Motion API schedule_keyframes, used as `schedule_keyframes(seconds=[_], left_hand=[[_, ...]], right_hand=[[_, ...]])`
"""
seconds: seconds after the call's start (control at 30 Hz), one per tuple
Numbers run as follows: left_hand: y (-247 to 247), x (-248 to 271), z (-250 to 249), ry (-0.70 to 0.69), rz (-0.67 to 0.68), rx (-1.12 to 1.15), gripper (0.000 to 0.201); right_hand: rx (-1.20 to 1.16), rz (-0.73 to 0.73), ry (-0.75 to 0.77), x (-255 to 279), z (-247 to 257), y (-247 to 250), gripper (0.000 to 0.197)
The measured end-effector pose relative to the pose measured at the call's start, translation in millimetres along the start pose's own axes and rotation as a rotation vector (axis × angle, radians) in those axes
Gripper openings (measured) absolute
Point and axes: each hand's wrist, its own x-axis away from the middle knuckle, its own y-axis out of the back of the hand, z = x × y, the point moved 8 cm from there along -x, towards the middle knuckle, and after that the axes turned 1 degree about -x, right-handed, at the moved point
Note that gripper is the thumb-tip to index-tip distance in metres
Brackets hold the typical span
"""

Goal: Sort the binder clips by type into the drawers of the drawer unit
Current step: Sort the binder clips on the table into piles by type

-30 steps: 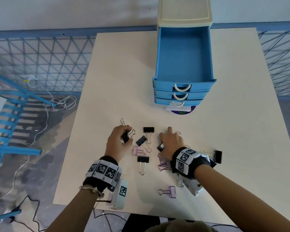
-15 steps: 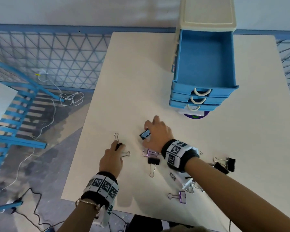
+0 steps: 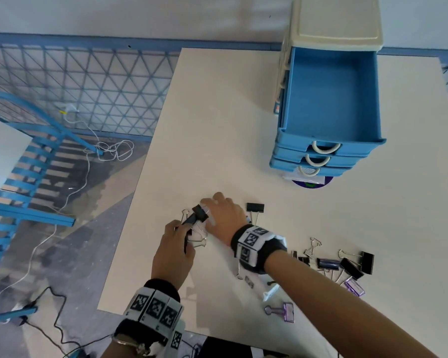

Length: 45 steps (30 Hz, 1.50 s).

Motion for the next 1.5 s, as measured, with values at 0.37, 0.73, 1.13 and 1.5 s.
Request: schedule_keyframes(seconds=[0.37,0.73,1.13,1.5], left_hand=[[-70.8,-38.0,-96.3,-0.248,0.223,-0.166,0.041],[-67.6,-59.0,-102.7,-0.171,0.161,-0.177,0.031],[4.6,-28.8,-5.5,-0.057,-0.048,-0.024,0.032],[-12.6,-16.1,22.5,0.064,-0.040,-0.080,0.038]], right_hand=[[0.209,0.051,-0.066,29.7,-97.2,26.6,0.050],[0.124,-0.064,-0.177,23.2,-107.5,36.9,0.032],[0.327,0.159,-0.055,30.9,-97.8,15.8,0.041],[0.004,-0.004,-0.102,-6.2,-39.9,11.1,0.044]])
